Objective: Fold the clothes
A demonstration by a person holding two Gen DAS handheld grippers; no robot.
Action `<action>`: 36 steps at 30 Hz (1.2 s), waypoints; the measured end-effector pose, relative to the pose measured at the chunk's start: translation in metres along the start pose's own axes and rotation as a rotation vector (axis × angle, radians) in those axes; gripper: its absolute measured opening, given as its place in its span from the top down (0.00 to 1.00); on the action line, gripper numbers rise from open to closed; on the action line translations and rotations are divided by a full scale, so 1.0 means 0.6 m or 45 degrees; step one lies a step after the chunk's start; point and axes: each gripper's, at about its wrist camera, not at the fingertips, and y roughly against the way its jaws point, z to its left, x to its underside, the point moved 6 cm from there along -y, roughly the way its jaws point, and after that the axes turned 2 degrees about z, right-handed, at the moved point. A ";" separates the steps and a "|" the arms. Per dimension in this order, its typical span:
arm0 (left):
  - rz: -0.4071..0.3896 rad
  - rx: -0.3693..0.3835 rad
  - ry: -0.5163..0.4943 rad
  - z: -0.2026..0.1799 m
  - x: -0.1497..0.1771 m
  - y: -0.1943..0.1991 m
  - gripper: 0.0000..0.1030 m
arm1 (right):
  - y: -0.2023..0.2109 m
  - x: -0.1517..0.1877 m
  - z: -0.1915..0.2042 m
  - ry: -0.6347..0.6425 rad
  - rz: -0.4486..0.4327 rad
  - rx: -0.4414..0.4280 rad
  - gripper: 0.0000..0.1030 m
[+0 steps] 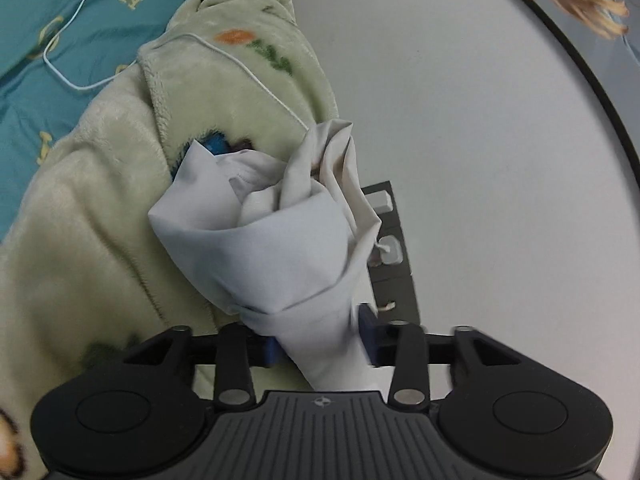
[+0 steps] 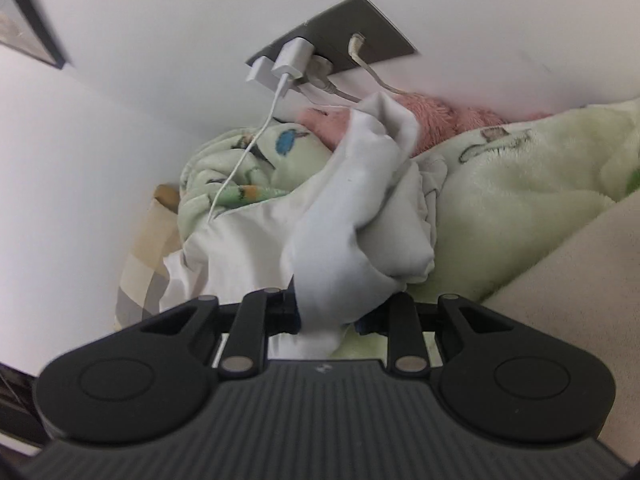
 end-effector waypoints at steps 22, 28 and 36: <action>-0.335 -0.476 -0.935 -0.245 0.226 0.389 0.00 | 0.300 0.178 0.105 0.748 -0.350 0.066 0.36; -0.411 -0.535 -1.052 -0.261 0.300 0.468 0.00 | 0.362 0.258 0.114 0.900 -0.451 0.020 0.20; -0.510 -0.580 -1.159 -0.254 0.374 0.549 0.00 | 0.400 0.349 0.109 1.026 -0.564 0.036 0.20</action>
